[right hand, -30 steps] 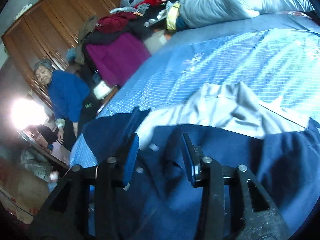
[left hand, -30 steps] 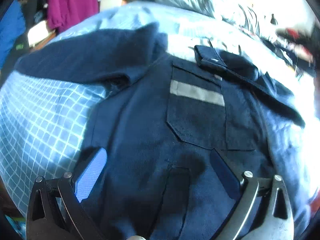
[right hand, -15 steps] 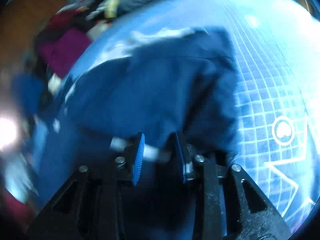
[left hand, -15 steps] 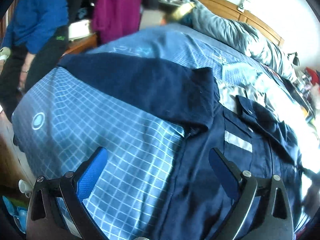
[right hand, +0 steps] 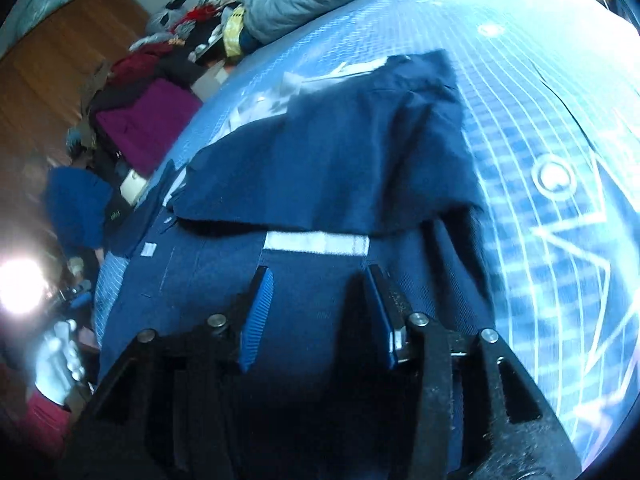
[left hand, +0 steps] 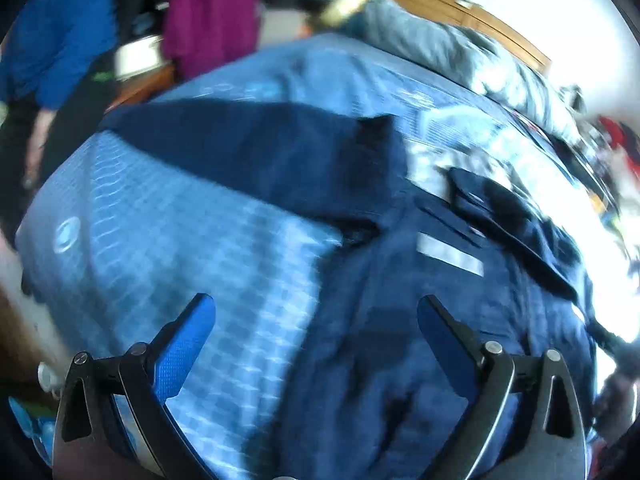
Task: Fold small clothes
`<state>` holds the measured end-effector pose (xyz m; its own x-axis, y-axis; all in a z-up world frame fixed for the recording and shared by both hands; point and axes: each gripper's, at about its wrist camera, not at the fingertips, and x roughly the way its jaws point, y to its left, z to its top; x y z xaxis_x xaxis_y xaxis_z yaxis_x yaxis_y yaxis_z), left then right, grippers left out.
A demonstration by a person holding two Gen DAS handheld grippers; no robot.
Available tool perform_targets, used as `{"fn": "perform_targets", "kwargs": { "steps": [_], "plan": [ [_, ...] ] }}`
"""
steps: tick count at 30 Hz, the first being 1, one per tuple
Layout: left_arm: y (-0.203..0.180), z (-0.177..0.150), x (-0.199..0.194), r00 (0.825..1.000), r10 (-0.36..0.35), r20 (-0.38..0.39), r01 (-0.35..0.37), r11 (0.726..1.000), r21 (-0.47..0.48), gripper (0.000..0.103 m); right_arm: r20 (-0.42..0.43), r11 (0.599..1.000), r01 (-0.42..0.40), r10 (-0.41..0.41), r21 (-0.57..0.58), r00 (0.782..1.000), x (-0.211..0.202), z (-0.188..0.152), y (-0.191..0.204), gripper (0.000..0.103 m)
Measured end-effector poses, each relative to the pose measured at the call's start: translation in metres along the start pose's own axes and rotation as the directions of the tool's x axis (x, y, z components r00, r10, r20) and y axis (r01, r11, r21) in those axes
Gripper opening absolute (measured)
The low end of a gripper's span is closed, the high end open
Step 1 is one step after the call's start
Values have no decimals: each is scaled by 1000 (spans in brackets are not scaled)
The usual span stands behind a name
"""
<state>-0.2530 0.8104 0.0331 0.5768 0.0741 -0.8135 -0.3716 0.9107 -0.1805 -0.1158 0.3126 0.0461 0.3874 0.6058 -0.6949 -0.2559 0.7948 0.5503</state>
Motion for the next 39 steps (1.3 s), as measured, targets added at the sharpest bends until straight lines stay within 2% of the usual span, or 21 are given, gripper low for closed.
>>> {"fn": "perform_targets", "kwargs": {
  "steps": [2,4,6,11,12,13,14,15,19,22,23,25,34,36,37,39],
  "plan": [
    [-26,2,6,999,-38,-7,39,998,48,101,-3,999,-30,31,28,1000,2,-4,-7,52],
    [-48,5,15,993,-110,-31,111,992,55,98,1,997,-60,60,48,998,5,-3,-13,52],
    [-68,12,28,973,-222,-64,223,975,17,93,3,995,-80,80,62,997,8,0,-17,52],
    [-109,31,70,908,-390,-150,379,920,-99,58,11,994,-91,91,59,996,5,-1,-18,53],
    [-117,34,80,892,-422,-165,405,906,-125,55,13,993,-98,98,62,995,5,-1,-19,53],
    [-123,37,88,878,-446,-175,425,893,-146,45,14,992,-104,103,65,995,4,-2,-20,53],
    [-129,41,95,868,-462,-182,438,885,-160,35,15,992,-111,110,68,994,4,-2,-22,53],
    [-135,45,101,862,-472,-186,444,879,-173,33,16,991,-116,115,70,993,3,-2,-24,53],
    [-146,61,125,875,-450,-177,411,885,-219,33,20,989,-130,128,75,992,3,-3,-25,53],
    [-147,66,144,881,-426,-204,371,891,-260,32,20,987,-141,139,77,990,1,-4,-29,54],
    [-147,67,149,879,-432,-203,372,886,-277,28,19,987,-143,141,77,990,1,-5,-29,54],
    [-148,68,158,873,-443,-203,374,877,-302,26,19,987,-145,144,76,989,0,-4,-29,54],
    [-146,69,177,863,-486,-139,405,829,-385,34,18,985,-151,150,77,988,-1,-4,-27,54],
    [-141,70,181,864,-491,-115,407,814,-414,26,18,986,-151,150,77,989,-1,-4,-27,54],
    [-139,71,184,869,-482,-113,399,816,-418,13,18,986,-151,150,77,989,-1,-4,-27,54],
    [-136,72,177,873,-482,-76,414,815,-405,9,18,986,-150,149,77,989,-1,-4,-27,54]
  ]
}}
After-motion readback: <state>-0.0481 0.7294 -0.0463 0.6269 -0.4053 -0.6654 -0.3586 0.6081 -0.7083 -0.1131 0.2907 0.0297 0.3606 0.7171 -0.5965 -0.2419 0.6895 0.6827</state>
